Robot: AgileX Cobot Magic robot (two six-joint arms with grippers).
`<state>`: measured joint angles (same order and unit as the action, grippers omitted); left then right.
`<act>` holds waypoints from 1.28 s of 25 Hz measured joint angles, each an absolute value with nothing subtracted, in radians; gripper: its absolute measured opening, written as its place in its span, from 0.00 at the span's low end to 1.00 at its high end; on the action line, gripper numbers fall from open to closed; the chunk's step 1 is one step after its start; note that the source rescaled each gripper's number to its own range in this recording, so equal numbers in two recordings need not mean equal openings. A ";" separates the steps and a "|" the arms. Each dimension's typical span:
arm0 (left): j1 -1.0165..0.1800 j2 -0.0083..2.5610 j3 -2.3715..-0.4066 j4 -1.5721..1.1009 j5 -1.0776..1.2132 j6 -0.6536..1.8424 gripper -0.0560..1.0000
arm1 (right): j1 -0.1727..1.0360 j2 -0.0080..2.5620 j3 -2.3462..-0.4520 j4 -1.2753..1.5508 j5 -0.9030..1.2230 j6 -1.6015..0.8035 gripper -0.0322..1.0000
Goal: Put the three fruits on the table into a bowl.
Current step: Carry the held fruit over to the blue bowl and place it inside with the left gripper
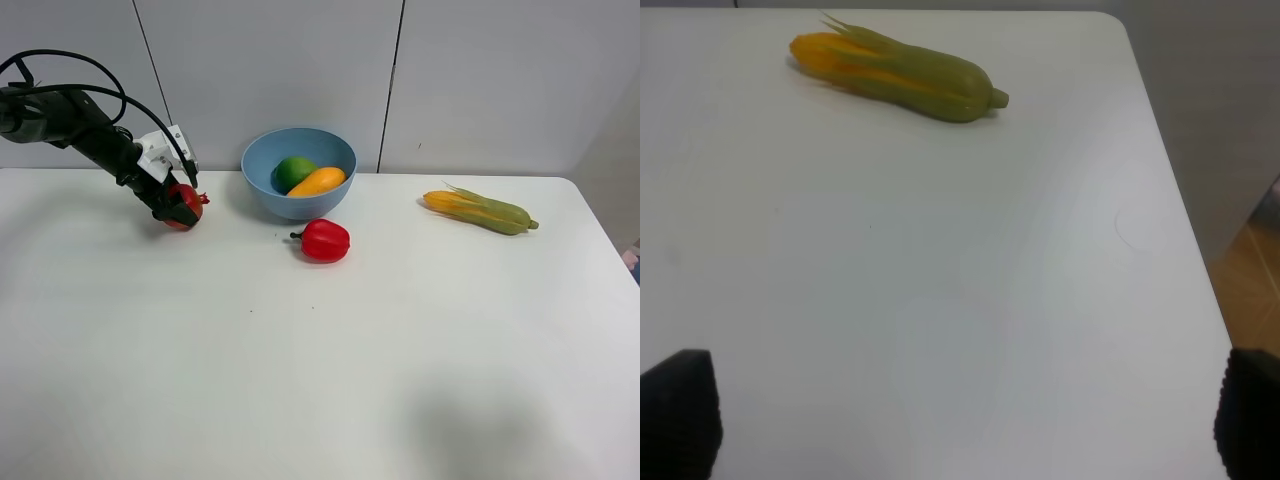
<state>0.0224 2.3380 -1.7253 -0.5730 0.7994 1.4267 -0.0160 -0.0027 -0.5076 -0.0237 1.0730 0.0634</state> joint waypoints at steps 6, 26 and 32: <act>-0.005 2.201 -1.725 -0.565 0.897 1.261 0.07 | -0.016 -0.003 -0.508 -0.024 1.073 0.063 1.00; -0.370 2.166 -1.726 -0.217 0.298 0.144 0.07 | -0.016 -0.003 -0.508 -0.024 1.073 0.063 1.00; -0.372 2.228 -1.726 -0.213 0.290 0.143 0.07 | -0.016 -0.003 -0.508 -0.024 1.073 0.063 1.00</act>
<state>-0.3717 2.2280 -1.7255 -0.2127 0.2896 0.1429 -0.0160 -0.0027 -0.5076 -0.0237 1.0730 0.0634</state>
